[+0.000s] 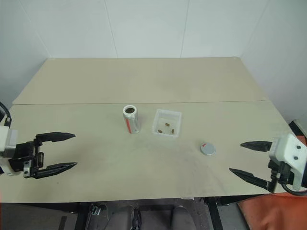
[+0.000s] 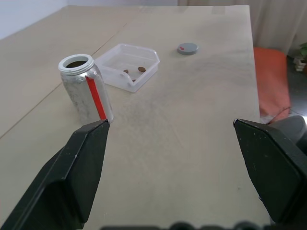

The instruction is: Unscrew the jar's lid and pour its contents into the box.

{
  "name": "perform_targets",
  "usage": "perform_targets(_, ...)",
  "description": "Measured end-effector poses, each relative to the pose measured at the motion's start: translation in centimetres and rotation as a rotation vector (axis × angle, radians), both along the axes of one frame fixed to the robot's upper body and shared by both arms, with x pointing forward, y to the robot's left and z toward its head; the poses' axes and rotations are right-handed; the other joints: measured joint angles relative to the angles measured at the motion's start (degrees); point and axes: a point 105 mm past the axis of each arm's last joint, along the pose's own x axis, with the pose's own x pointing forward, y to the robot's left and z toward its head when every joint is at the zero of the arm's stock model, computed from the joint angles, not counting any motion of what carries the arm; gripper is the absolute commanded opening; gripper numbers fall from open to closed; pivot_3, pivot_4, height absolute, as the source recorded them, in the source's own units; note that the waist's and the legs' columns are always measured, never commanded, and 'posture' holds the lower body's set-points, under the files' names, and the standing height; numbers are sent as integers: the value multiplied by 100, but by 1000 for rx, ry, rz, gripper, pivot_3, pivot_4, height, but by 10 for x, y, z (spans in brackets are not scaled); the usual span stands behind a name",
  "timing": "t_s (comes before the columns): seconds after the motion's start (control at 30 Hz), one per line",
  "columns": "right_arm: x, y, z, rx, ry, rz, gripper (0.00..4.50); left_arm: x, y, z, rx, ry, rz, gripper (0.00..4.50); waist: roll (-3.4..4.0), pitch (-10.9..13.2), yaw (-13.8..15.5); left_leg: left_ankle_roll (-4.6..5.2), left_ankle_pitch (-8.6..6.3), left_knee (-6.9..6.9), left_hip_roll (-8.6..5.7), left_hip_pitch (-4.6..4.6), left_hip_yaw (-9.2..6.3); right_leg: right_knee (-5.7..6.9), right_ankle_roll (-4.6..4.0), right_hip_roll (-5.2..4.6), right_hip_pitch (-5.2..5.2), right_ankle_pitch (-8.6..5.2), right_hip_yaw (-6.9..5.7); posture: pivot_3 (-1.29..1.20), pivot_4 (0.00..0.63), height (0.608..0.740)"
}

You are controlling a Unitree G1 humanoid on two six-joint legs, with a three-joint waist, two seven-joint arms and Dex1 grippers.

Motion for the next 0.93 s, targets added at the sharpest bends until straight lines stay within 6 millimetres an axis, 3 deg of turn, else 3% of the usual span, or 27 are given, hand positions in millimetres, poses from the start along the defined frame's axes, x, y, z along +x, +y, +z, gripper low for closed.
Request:
perform_targets(0.27, 3, 1, 1, 17, 59, -50, 4500, 1, 0, 0, 28, 10, -9, 4479, -1, 1, 6, -1, 0, -3, -1, -3, 1, 0, -4, -1, -4, -2, 0, 0, 150, 740)
perform_targets(0.47, -1, 17, 6, 94, 90, 10, 4500, -8, 8, 2, 49, 30, 36, 4479, -11, 6, -5, -2, -1, -3, 3, -6, -1, 0, -5, -2, -6, -3, 0, 0, 150, 740)
perform_targets(0.63, 9, 27, 16, 166, 15, 24, 4500, -19, 14, 11, 51, 55, 76, 4479, -13, 7, 3, -3, -1, -3, 9, -4, -1, 0, -12, 0, -7, -7, -1, 0, 150, 740)
perform_targets(0.8, 15, 38, 3, 198, 55, 42, 4500, -16, 11, 13, 29, 62, 99, 4479, -11, 8, 38, -3, -1, -3, 0, -7, -1, 1, -13, -2, -9, -8, -1, 0, 150, 740)
perform_targets(0.93, 16, 32, -1, 153, 85, 18, 4500, -11, 6, 13, 19, 51, 91, 4479, -15, 8, 43, -3, -1, -2, 0, -9, -1, -1, -13, -2, -8, -8, -1, 0, 150, 740)
